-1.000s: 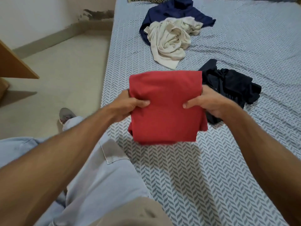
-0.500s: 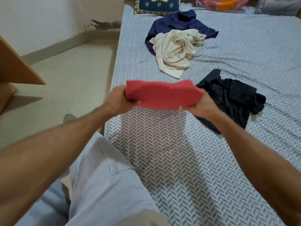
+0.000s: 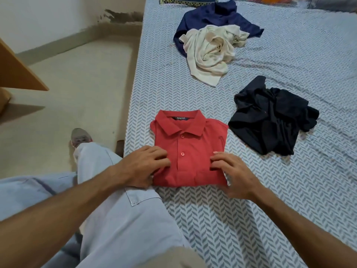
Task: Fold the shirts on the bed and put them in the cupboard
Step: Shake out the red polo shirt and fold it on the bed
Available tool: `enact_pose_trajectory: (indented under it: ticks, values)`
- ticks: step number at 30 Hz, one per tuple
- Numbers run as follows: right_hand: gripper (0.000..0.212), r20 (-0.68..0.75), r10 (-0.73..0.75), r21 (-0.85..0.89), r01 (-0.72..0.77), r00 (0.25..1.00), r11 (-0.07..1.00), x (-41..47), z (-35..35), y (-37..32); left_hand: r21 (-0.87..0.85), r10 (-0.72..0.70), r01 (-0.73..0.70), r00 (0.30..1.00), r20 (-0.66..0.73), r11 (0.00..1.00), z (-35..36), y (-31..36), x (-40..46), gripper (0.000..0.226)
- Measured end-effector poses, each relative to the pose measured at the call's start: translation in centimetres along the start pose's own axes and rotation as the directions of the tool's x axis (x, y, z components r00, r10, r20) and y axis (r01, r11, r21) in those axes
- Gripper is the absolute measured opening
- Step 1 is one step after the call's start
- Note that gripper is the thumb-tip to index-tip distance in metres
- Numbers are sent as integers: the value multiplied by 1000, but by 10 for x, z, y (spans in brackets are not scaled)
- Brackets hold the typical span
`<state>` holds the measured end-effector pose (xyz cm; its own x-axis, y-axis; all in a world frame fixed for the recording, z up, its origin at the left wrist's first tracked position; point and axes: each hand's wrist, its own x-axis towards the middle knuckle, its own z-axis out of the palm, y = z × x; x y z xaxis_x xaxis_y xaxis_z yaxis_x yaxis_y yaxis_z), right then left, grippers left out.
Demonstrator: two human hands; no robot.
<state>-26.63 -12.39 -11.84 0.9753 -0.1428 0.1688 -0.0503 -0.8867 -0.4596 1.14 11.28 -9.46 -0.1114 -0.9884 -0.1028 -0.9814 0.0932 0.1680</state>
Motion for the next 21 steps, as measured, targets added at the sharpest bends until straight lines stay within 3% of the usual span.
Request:
enact_pose_trajectory:
  ticks: [3,6,9,11,13,16,19,21]
  values:
    - [42,45,-59,-151,65,997,986,-15,5,-2,5,57,-57,998,6,998,-1,2,-2,32]
    - [35,157,-48,-187,78,986,979,-19,3,-7,-81,68,-64,996,55,995,3,1,-3,36]
    - [38,74,17,-72,-12,997,997,-6,-4,-11,-403,-190,131,975,-110,906,7,-2,-2,34]
    - [29,-115,105,4,-105,988,994,13,-6,-17,-589,-489,294,849,-201,752,9,-11,6,29]
    - [16,-261,243,41,-241,934,970,41,-4,-21,-707,-718,443,683,-132,552,7,-23,16,27]
    - [18,-254,530,52,-535,809,843,81,-1,-17,-790,-865,550,498,50,271,1,-39,32,19]
    - [40,-101,774,55,-773,625,632,101,-4,-7,-770,-881,611,451,145,186,0,-57,48,13]
    - [50,-35,824,26,-823,566,567,102,-2,-2,-769,-870,618,458,184,163,-2,-67,59,8]
